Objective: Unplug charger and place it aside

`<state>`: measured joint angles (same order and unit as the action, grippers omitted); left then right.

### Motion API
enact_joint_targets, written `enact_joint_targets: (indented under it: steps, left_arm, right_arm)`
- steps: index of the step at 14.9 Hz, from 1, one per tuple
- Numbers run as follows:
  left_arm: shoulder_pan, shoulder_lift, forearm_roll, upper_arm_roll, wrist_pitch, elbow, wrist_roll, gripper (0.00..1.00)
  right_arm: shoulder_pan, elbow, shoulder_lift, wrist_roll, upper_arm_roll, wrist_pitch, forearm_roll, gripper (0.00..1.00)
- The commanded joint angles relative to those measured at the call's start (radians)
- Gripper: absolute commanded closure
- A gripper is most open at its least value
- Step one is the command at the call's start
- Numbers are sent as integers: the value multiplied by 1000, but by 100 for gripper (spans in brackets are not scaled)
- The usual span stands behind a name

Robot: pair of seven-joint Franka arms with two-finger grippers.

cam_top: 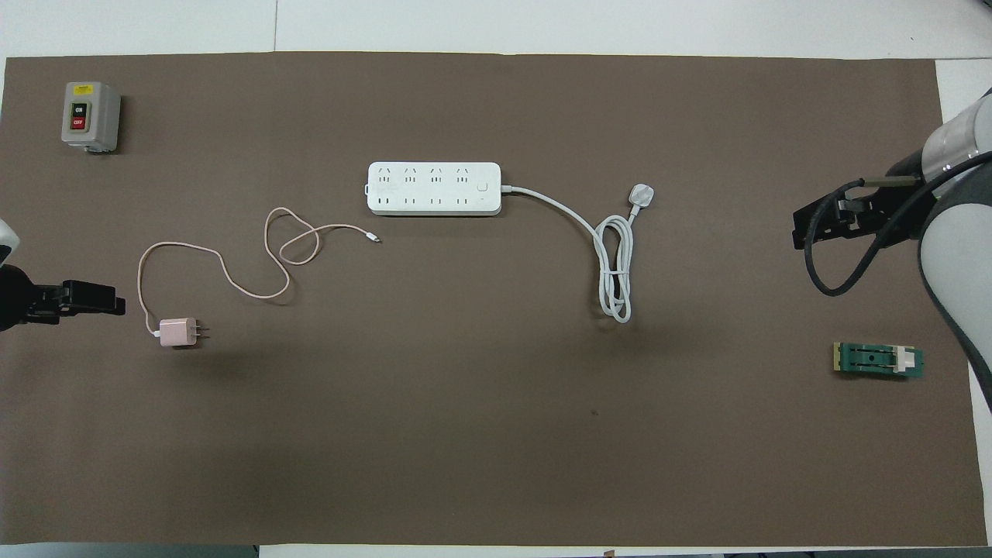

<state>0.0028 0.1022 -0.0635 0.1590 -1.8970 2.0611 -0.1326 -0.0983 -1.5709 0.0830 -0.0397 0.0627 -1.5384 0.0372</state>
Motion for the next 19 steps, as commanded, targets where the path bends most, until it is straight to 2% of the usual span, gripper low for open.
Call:
enact_joint_targets:
  steps: [1, 3, 8, 11, 14, 17, 19]
  left_arm:
    - [-3, -22, 19, -10, 108, -128, 77, 0]
    - [-20, -21, 21, -13, 183, -194, 120, 0]
    - [-113, -22, 62, -18, 292, -283, 257, 0]
    - [-139, -33, 62, -23, 276, -300, 252, 0]
    - [-139, -62, 62, -23, 311, -363, 248, 0]
    - [-141, -117, 65, -23, 344, -433, 248, 0]
    - [-142, -203, 64, -23, 390, -525, 248, 0]
  right_arm:
    - [15, -20, -19, 29, -14, -6, 1, 0]
    - [15, -20, -19, 26, -14, -8, 1, 0]
    - [15, -20, -19, 18, -14, -6, 1, 0]
    - [15, -20, -19, 21, -14, -6, 1, 0]
    - [12, -20, -16, 21, -14, -17, -13, 0]
    - [12, -20, -14, 15, -8, -22, -20, 0]
    - [12, -17, -11, 14, 6, -25, -22, 0]
